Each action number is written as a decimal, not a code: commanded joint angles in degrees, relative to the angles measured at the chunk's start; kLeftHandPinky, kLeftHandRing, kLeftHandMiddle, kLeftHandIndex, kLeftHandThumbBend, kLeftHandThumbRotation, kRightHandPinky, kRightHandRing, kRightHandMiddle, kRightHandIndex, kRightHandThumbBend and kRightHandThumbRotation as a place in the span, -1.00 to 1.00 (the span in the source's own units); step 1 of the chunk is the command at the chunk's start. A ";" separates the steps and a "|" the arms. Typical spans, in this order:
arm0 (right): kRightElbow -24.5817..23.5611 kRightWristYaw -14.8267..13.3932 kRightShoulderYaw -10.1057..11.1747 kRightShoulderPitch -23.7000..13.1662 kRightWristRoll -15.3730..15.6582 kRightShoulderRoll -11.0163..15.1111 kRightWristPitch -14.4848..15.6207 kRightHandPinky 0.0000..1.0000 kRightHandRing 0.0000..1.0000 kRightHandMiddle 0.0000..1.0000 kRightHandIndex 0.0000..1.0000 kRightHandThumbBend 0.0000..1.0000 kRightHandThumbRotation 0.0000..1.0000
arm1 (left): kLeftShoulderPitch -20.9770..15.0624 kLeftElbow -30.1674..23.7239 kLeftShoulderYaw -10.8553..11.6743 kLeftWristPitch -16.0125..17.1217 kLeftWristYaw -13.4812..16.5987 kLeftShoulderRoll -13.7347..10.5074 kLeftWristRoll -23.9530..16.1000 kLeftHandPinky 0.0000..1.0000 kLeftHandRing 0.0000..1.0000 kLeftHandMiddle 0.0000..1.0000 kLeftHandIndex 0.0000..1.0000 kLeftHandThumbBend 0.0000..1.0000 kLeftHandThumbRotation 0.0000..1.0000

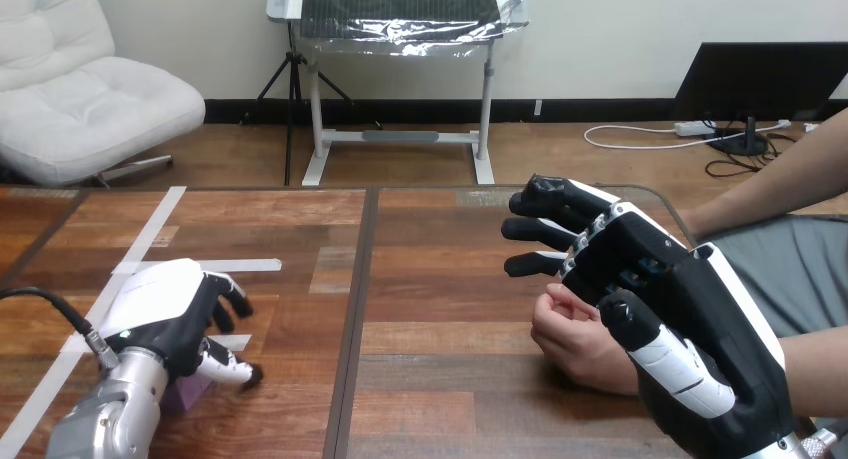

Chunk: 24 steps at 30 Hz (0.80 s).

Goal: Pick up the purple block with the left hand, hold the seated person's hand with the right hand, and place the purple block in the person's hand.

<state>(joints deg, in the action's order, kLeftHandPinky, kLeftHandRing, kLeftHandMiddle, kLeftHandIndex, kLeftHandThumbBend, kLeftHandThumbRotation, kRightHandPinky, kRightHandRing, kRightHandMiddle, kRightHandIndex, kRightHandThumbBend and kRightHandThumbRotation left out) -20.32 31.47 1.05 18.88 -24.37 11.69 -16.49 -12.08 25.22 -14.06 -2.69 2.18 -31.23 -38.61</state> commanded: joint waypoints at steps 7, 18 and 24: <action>-2.16 -0.23 0.73 -2.61 -0.04 0.47 -0.73 0.41 0.60 0.64 0.60 0.48 0.15 | 0.10 -8.96 3.49 -0.92 2.38 -0.68 0.23 0.51 0.49 0.51 0.52 0.66 -0.42; -2.23 0.00 0.68 -2.65 -0.45 0.58 -0.47 0.41 0.61 0.65 0.60 0.46 0.15 | 2.59 -14.39 5.41 -1.10 5.49 0.01 -0.24 0.47 0.50 0.52 0.52 0.74 -0.33; -2.09 -0.07 0.74 -2.65 -0.02 0.47 -0.93 0.40 0.60 0.64 0.60 0.46 0.16 | 4.01 -17.82 6.25 -2.98 5.49 0.53 -0.55 0.48 0.52 0.54 0.55 0.74 -0.29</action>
<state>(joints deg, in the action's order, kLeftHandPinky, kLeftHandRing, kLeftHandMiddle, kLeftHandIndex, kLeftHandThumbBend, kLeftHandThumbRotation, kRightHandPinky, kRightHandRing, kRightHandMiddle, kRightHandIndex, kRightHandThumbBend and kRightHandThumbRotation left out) -20.32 31.51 1.05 18.88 -24.35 11.70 -16.50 -7.48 12.14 -9.87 -4.25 6.49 -31.05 -38.83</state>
